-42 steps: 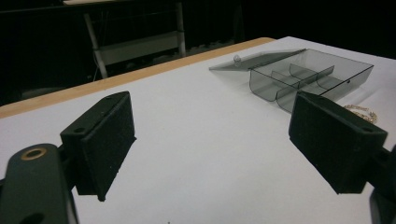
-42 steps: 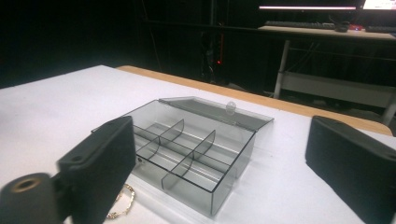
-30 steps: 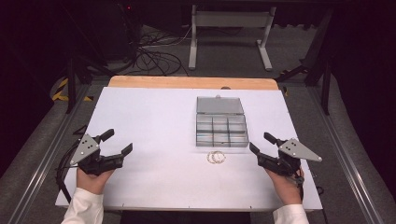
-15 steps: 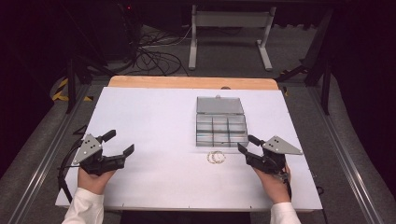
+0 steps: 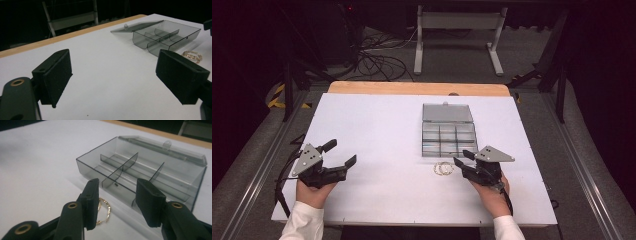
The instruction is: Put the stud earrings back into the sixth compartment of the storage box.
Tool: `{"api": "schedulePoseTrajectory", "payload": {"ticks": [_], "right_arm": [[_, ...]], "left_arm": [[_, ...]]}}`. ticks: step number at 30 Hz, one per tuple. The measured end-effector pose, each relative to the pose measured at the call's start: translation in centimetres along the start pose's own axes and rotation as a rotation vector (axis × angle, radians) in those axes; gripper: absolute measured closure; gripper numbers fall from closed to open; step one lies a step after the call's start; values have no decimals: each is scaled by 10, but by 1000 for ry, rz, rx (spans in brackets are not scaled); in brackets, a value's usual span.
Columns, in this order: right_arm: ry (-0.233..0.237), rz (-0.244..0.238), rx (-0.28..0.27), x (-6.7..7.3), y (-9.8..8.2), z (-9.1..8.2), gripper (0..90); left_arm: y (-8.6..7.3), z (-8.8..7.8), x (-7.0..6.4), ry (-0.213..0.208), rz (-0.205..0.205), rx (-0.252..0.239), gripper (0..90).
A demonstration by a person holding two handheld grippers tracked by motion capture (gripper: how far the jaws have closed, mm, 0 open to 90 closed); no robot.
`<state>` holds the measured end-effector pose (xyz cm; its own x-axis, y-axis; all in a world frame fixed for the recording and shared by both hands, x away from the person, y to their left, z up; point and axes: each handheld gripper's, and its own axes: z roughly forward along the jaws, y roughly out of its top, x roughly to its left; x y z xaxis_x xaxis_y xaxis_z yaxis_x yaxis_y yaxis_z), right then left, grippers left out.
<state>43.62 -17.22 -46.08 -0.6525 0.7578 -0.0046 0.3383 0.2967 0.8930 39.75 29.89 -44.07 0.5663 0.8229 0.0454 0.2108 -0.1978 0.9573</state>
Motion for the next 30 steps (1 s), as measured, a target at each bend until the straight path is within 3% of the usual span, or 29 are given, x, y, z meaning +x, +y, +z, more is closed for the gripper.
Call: {"api": "schedulePoseTrajectory", "payload": {"ticks": [18, 30], "right_arm": [[60, -25, 115, 22, -5, 34, 641], [66, -48, 187, 32, -7, 48, 685]], "left_arm": [[0, 0, -2, -6, -5, 8, 133], [-1, 2, -2, -7, 0, 11, 133]]}}
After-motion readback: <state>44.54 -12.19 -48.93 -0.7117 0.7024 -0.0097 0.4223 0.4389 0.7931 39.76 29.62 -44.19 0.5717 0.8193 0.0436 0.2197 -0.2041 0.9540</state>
